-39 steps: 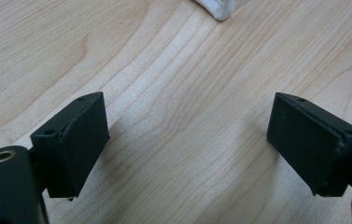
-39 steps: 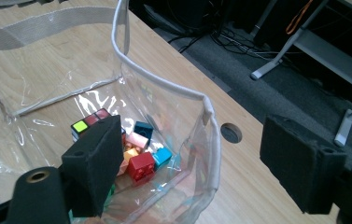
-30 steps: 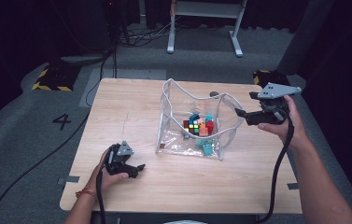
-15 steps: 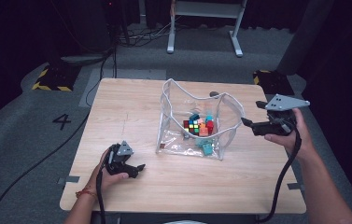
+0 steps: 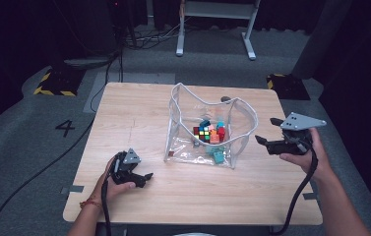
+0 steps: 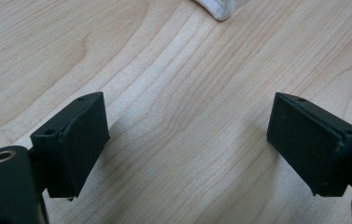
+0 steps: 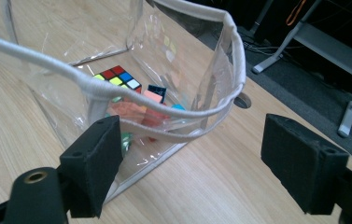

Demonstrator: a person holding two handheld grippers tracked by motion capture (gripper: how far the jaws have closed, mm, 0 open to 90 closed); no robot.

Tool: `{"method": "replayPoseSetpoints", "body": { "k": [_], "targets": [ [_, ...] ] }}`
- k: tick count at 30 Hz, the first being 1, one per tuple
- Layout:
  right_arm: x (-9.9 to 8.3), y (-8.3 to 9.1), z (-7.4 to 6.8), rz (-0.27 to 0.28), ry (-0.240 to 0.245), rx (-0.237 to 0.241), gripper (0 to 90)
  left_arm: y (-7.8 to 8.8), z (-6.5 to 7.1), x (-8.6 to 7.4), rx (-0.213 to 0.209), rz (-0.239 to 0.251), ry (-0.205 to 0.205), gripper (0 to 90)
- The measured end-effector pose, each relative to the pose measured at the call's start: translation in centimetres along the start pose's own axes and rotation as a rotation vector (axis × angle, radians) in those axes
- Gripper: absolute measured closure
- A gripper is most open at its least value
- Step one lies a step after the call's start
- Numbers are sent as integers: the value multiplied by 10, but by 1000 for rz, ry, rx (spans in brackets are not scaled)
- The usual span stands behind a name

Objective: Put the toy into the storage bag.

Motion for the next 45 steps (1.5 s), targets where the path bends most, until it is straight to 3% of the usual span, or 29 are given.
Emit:
{"method": "replayPoseSetpoints", "body": {
  "k": [10,22,38,45],
  "targets": [
    [-18,-9,-9,-20,-1,16,211,0,0,0,0,0,0,129],
    [-46,-32,-15,-111,13,1,207,0,0,0,0,-1,0,129],
    [-82,-53,-18,-190,13,-3,205,0,0,0,0,0,0,129],
    [-101,-58,-19,-218,-22,-4,203,0,0,0,0,0,-1,129]
  ]
}}
Point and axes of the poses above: each handheld gripper's, and its own axes: y roughly backward along the jaws, x roughly out of its top, z roughly to its right, the point moved 6 cm from there along -y, roughly forward along the jaws, and after that the axes turned 7 degrees about -z, right-handed, at the moved point
